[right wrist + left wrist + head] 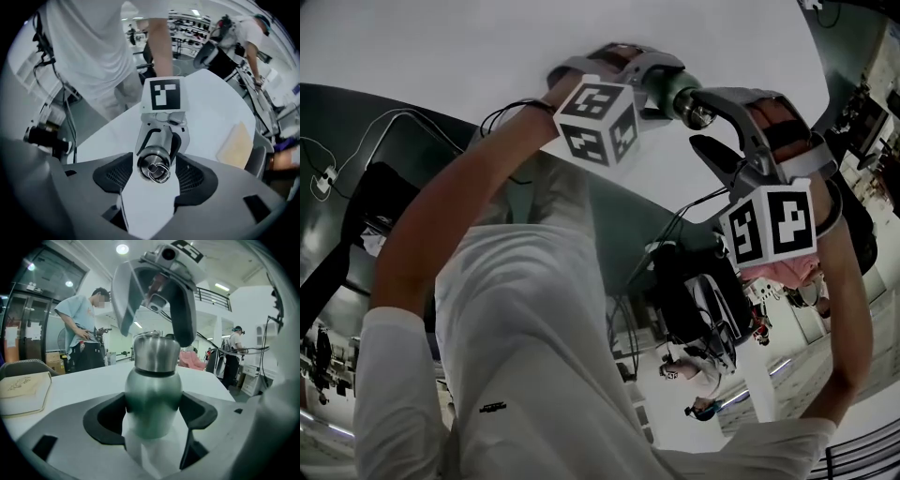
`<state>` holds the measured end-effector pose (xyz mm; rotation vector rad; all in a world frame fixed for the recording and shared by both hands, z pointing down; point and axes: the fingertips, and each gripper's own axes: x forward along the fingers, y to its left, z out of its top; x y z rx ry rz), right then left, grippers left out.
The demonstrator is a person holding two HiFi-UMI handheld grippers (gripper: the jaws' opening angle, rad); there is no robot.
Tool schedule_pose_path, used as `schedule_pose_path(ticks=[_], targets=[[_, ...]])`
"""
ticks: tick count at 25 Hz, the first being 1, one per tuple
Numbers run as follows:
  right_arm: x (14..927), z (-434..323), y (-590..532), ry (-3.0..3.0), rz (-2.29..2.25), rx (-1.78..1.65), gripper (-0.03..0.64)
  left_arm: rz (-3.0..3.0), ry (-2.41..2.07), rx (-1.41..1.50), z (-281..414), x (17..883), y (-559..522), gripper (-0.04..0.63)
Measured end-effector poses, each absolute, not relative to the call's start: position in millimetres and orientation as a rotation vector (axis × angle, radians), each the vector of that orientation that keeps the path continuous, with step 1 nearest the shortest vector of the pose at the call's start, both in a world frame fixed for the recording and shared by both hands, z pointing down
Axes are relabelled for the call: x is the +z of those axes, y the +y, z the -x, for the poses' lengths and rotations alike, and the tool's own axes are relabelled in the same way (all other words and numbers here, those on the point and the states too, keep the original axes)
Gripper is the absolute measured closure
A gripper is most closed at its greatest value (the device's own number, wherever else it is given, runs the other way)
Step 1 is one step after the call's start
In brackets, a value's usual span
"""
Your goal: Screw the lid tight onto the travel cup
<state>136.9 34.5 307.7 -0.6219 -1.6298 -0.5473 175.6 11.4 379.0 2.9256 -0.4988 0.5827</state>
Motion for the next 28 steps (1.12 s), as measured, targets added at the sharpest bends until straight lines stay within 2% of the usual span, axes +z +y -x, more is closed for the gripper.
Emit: schedule_pose_path(ticks=[4, 5, 8, 28], targets=[[319, -144, 35, -1.510, 0.812, -0.702, 0.357, -2.926, -0.496, 0.578, -177, 380, 12, 0.250], [321, -145, 36, -1.500, 0.830, -0.701, 0.391, -2.926, -0.497, 0.579, -177, 380, 12, 0.250], [321, -144, 36, -1.518, 0.806, -0.660, 0.393, -2.923, -0.503, 0.580, -175, 379, 13, 0.250], [318, -134, 12, -1.838, -0.285, 0.210, 0.394, -2.928, -0.521, 0.579, -174, 380, 13, 0.250]])
